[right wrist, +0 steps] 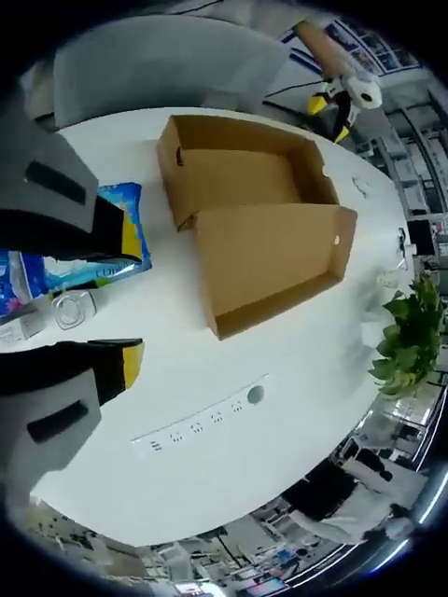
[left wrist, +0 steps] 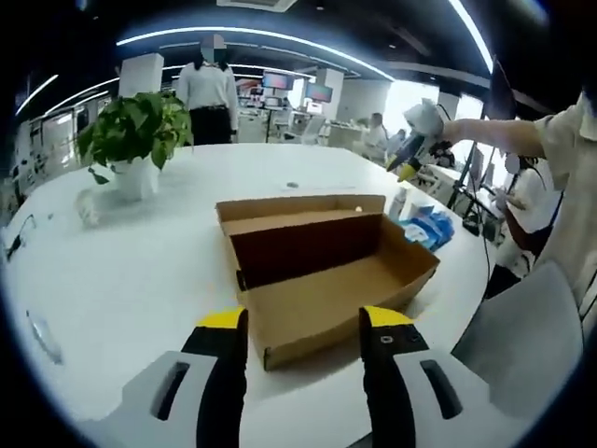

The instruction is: Operate the shoe box by opening the lid, removing the specified soft item, and placing it in the target area until the item is outside and the box remains undamaged.

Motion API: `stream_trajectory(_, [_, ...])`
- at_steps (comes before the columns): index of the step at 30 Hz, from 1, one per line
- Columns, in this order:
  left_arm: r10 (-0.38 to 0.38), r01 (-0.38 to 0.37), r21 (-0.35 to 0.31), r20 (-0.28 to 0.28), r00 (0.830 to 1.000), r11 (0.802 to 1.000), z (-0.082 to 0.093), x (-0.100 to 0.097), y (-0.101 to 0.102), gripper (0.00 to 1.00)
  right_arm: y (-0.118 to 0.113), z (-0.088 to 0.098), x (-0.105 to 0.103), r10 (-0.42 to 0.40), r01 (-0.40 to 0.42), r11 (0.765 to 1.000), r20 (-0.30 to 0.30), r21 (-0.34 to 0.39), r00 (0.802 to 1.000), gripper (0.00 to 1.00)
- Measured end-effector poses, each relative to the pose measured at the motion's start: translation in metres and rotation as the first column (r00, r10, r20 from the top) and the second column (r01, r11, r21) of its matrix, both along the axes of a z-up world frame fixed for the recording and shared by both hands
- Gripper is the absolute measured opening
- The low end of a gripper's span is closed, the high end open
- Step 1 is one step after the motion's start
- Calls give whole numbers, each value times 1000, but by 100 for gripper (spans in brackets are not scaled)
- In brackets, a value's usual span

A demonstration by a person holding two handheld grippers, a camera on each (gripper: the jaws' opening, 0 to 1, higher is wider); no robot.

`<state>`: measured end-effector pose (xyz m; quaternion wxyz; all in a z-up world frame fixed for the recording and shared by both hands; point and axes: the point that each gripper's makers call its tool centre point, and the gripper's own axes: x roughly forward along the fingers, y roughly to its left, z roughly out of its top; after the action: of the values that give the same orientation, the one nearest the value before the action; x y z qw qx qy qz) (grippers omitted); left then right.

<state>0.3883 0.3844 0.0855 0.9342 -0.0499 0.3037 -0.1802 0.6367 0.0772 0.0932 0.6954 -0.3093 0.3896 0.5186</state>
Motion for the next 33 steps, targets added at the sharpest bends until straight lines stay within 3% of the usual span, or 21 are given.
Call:
stream_trajectory(5, [30,-29,26,-48,998,999,-16,1,6,38,13,-9,3,-78,78,996,-18,29,997,28])
stream_trajectory(11, [76,-75,17,-105,992,997,-28,4,11,31,28,-19,11,-210,213,974,-54,73,976,25])
stream_trajectory(18, [150,-150,14,-170,974,989,-38,10,18,17,43,-33,20,-302,304,949,-33,85,953,22])
stream_trajectory(22, [179,-183,-4,-184,966,983,-39,13,19,10,52,-41,23,-370,376,921,-71,105,926,21])
stream_trajectory(27, [208,-213,-4,-194,959,977,-39,13,23,5,59,-50,27,-458,476,870,-145,129,877,21])
stream_trajectory(29, [225,-229,-1,-193,955,973,-39,14,25,3,63,-54,27,-497,524,842,-192,131,846,21])
stream_trajectory(31, [227,-233,-12,-197,954,972,-40,13,24,3,62,-61,33,-520,546,829,-190,121,833,21])
stream_trajectory(33, [227,-233,-11,-198,954,972,-41,12,24,3,62,-67,36,-554,585,804,-220,110,803,21])
